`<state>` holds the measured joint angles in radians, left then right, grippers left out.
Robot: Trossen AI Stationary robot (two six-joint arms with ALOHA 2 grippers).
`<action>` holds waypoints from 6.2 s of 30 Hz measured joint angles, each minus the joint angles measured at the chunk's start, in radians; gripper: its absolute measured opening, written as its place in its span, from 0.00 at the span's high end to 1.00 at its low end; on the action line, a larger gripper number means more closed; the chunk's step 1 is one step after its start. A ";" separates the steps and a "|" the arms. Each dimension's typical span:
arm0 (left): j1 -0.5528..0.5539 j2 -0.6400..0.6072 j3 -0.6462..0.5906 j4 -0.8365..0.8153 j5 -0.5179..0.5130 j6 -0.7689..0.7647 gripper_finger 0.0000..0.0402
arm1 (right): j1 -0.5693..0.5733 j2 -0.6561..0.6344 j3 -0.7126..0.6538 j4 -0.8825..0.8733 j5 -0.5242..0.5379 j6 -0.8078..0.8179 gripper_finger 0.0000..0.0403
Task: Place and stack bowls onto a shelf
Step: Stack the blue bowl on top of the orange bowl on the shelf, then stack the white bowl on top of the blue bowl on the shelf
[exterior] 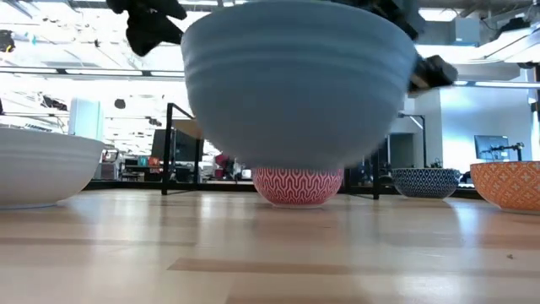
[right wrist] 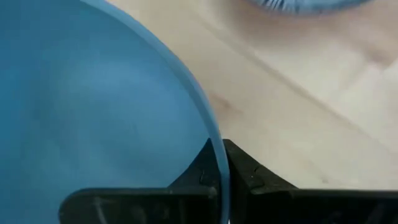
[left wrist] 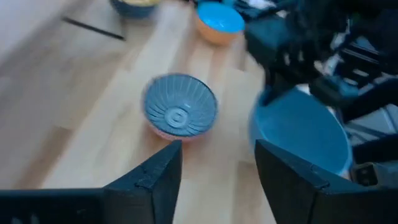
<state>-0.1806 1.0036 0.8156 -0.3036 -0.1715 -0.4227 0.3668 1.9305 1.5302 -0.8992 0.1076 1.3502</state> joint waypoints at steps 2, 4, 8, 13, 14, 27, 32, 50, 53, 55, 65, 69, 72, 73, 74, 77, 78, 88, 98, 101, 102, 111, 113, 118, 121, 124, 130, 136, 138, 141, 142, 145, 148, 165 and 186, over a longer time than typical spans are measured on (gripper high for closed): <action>0.001 0.045 0.022 0.012 0.003 -0.019 0.49 | -0.003 -0.002 0.054 -0.066 0.049 -0.014 0.94; 0.010 0.087 0.061 0.016 0.004 -0.032 0.46 | -0.005 -0.002 0.102 -0.114 0.104 -0.021 0.94; 0.027 0.163 0.144 0.008 0.075 -0.012 0.43 | -0.012 -0.002 0.176 -0.176 0.208 -0.038 0.94; 0.039 0.258 0.252 -0.089 0.122 0.061 0.44 | -0.030 -0.003 0.234 -0.203 0.302 -0.082 0.94; 0.040 0.276 0.274 -0.122 0.122 0.073 0.44 | -0.032 -0.003 0.243 -0.205 0.314 -0.088 0.94; 0.037 0.491 0.523 -0.464 0.031 0.101 0.63 | -0.058 0.002 0.365 -0.272 0.350 -0.216 0.94; 0.040 0.502 0.558 -0.477 -0.032 0.089 0.86 | -0.057 0.002 0.393 -0.295 0.350 -0.217 0.94; 0.109 0.503 0.743 -0.775 -0.160 0.176 1.00 | -0.016 -0.094 0.432 -0.304 0.597 -0.261 0.55; 0.120 0.472 0.786 -0.867 -0.224 0.175 1.00 | 0.030 -0.164 0.448 -0.213 0.715 -0.365 0.51; 0.136 0.429 0.787 -0.894 -0.244 0.168 1.00 | 0.054 -0.214 0.449 -0.076 0.733 -0.532 0.51; 0.373 0.243 0.766 -0.862 -0.254 0.197 1.00 | -0.006 -0.221 0.449 0.608 0.312 -1.135 0.59; 0.516 0.231 0.767 -0.801 -0.251 0.209 1.00 | -0.024 -0.200 0.443 0.561 0.306 -1.077 0.62; 0.619 0.247 0.766 -0.734 -0.211 0.241 1.00 | -0.022 -0.193 0.446 0.503 0.366 -1.004 0.64; 0.648 0.258 0.767 -0.702 -0.187 0.248 1.00 | -0.020 -0.192 0.446 0.470 0.384 -0.973 0.65; 0.677 0.273 0.767 -0.677 -0.166 0.255 1.00 | -0.020 -0.192 0.446 0.434 0.394 -0.939 0.65; 0.762 0.321 0.766 -0.629 -0.095 0.258 1.00 | -0.021 -0.192 0.446 0.302 0.470 -0.824 0.66; 0.786 0.337 0.766 -0.612 -0.072 0.258 1.00 | -0.020 -0.192 0.446 0.253 0.501 -0.789 0.66; 0.955 0.474 0.766 -0.558 0.084 0.266 1.00 | -0.026 -0.194 0.402 -0.017 0.640 -0.517 0.66; 1.008 0.505 0.766 -0.551 0.156 0.315 1.00 | -0.069 -0.190 0.194 0.231 0.615 -0.449 0.66; 1.008 0.505 0.766 -0.530 0.167 0.320 1.00 | -0.082 -0.191 0.137 0.323 0.600 -0.449 0.66; 1.008 0.505 0.766 -0.530 0.167 0.330 1.00 | -0.087 -0.192 0.117 0.350 0.589 -0.449 0.66; 1.008 0.505 0.766 -0.530 0.185 0.357 1.00 | -0.127 -0.203 0.019 0.624 0.448 -0.553 0.66; 1.011 0.505 0.766 -0.535 0.185 0.353 1.00 | -0.138 -0.222 0.020 0.630 0.439 -0.571 0.66; 1.013 0.520 0.767 -0.558 0.198 0.343 0.91 | -0.182 -0.288 0.022 0.632 0.412 -0.625 0.66; 1.013 0.536 0.767 -0.562 0.211 0.342 0.81 | -0.219 -0.343 0.020 0.609 0.381 -0.665 0.66; 1.013 0.537 0.767 -0.551 0.223 0.340 0.71 | -0.266 -0.387 0.020 0.550 0.338 -0.696 0.66; 1.013 0.502 0.767 -0.483 0.190 0.300 0.60 | -0.435 -0.480 0.020 0.431 0.146 -0.848 0.66; 1.012 0.498 0.768 -0.420 0.080 0.178 0.59 | -0.702 -0.509 0.020 0.431 -0.324 -1.013 0.66; 1.001 0.518 0.769 -0.410 0.051 0.131 0.59 | -0.779 -0.505 0.020 0.434 -0.473 -1.048 0.66; 0.976 0.552 0.767 -0.434 -0.015 0.070 0.59 | -0.870 -0.502 0.020 0.429 -0.636 -1.083 0.66; 0.967 0.557 0.767 -0.437 -0.031 0.052 0.59 | -0.890 -0.502 0.020 0.430 -0.674 -1.091 0.66; 0.949 0.575 0.767 -0.440 -0.076 0.004 0.59 | -0.932 -0.503 0.020 0.426 -0.755 -1.121 0.66; 0.932 0.597 0.767 -0.442 -0.101 -0.035 0.59 | -0.961 -0.504 0.020 0.419 -0.824 -1.143 0.66; 0.838 0.513 0.750 -0.556 -0.288 -0.031 0.59 | -0.999 -0.504 -0.152 0.503 -0.931 -1.152 0.66; 0.480 0.361 0.672 -0.537 -0.621 -0.170 0.59 | -0.999 -0.504 -0.196 0.712 -1.049 -1.089 0.66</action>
<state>0.2996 1.3646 1.4877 -0.8407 -0.7929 -0.5923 -0.6320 1.4265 1.3346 -0.1868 -0.9410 0.2614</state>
